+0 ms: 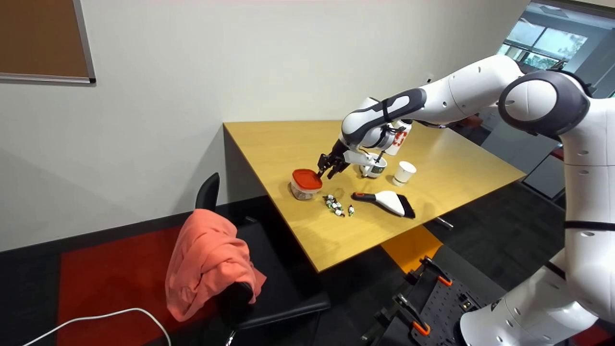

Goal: Uncover the lunch box, pour the sweets inside it into the mug and then put it back on the table

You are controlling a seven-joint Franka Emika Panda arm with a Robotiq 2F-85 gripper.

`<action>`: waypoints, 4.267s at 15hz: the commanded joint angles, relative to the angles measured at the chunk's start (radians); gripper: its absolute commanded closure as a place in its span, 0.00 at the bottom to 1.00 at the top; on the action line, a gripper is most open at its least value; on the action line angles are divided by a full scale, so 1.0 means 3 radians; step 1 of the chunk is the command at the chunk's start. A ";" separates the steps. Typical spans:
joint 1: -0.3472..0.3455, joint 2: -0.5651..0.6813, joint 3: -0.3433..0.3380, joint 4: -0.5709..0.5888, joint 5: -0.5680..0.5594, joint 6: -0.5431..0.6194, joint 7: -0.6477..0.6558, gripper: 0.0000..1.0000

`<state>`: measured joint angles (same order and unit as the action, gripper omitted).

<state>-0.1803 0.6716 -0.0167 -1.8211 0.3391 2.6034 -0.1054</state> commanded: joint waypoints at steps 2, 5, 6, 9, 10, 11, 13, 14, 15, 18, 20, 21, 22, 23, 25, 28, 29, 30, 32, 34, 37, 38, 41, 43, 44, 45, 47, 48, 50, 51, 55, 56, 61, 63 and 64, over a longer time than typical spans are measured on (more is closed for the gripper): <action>0.0029 0.0097 0.0000 0.0137 -0.0127 0.0063 0.0196 0.59; 0.0036 0.0136 0.0000 0.0186 -0.0151 0.0058 0.0210 0.69; 0.0038 0.0149 0.0001 0.0200 -0.0155 0.0057 0.0212 0.74; 0.0050 0.0190 -0.0007 0.0242 -0.0172 0.0050 0.0227 0.71; 0.0050 0.0204 -0.0008 0.0256 -0.0175 0.0045 0.0230 0.69; 0.0052 0.0219 -0.0009 0.0270 -0.0178 0.0043 0.0232 0.70; 0.0054 0.0246 -0.0012 0.0294 -0.0181 0.0039 0.0239 0.70; 0.0056 0.0259 -0.0012 0.0306 -0.0183 0.0038 0.0242 0.70; 0.0056 0.0272 -0.0011 0.0319 -0.0182 0.0037 0.0244 0.76; 0.0058 0.0297 -0.0009 0.0345 -0.0179 0.0044 0.0254 1.00; 0.0058 0.0301 -0.0005 0.0350 -0.0174 0.0051 0.0274 0.99; 0.0057 0.0295 -0.0001 0.0345 -0.0173 0.0056 0.0270 0.98; 0.0053 0.0282 0.0005 0.0331 -0.0168 0.0062 0.0262 0.98; 0.0050 0.0244 0.0014 0.0292 -0.0159 0.0077 0.0252 0.98; 0.0052 0.0141 0.0013 0.0200 -0.0152 0.0069 0.0260 0.98; 0.0026 0.0004 0.0027 0.0099 -0.0128 0.0097 0.0230 0.98; 0.0019 -0.0034 0.0027 0.0081 -0.0122 0.0104 0.0227 0.98; 0.0001 -0.0074 0.0032 0.0071 -0.0110 0.0094 0.0218 0.98; -0.0032 -0.0125 0.0036 0.0081 -0.0093 0.0051 0.0211 0.98; -0.0060 -0.0124 0.0037 0.0126 -0.0087 0.0006 0.0209 0.98; -0.0077 -0.0073 0.0031 0.0184 -0.0096 -0.0014 0.0219 0.98; -0.0084 -0.0053 0.0033 0.0199 -0.0095 -0.0022 0.0218 0.98; -0.0116 -0.0044 0.0046 0.0199 -0.0073 0.0002 0.0201 0.98; -0.0156 -0.0065 0.0054 0.0190 -0.0032 0.0034 0.0198 0.98; -0.0170 -0.0068 0.0045 0.0195 -0.0023 0.0042 0.0211 0.98; -0.0182 -0.0063 0.0017 0.0210 -0.0022 0.0056 0.0249 0.98; -0.0212 -0.0036 -0.0061 0.0282 -0.0031 0.0049 0.0376 0.98; -0.0231 -0.0018 -0.0096 0.0328 -0.0035 0.0027 0.0444 0.98; -0.0282 0.0030 -0.0169 0.0454 -0.0033 -0.0041 0.0585 0.98; -0.0312 0.0067 -0.0195 0.0536 -0.0031 -0.0080 0.0643 0.98; -0.0361 0.0285 -0.0296 0.0946 -0.0100 -0.0263 0.0845 0.98; -0.0366 0.0361 -0.0314 0.1079 -0.0113 -0.0338 0.0886 0.98; -0.0361 0.0786 -0.0336 0.1792 -0.0146 -0.0719 0.1091 0.98; -0.0360 0.0983 -0.0326 0.2083 -0.0148 -0.0855 0.1169 0.98; -0.0356 0.1070 -0.0327 0.2204 -0.0153 -0.0909 0.1201 0.98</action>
<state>-0.2900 0.8963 -0.1113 -1.3175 0.3179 2.4062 0.1933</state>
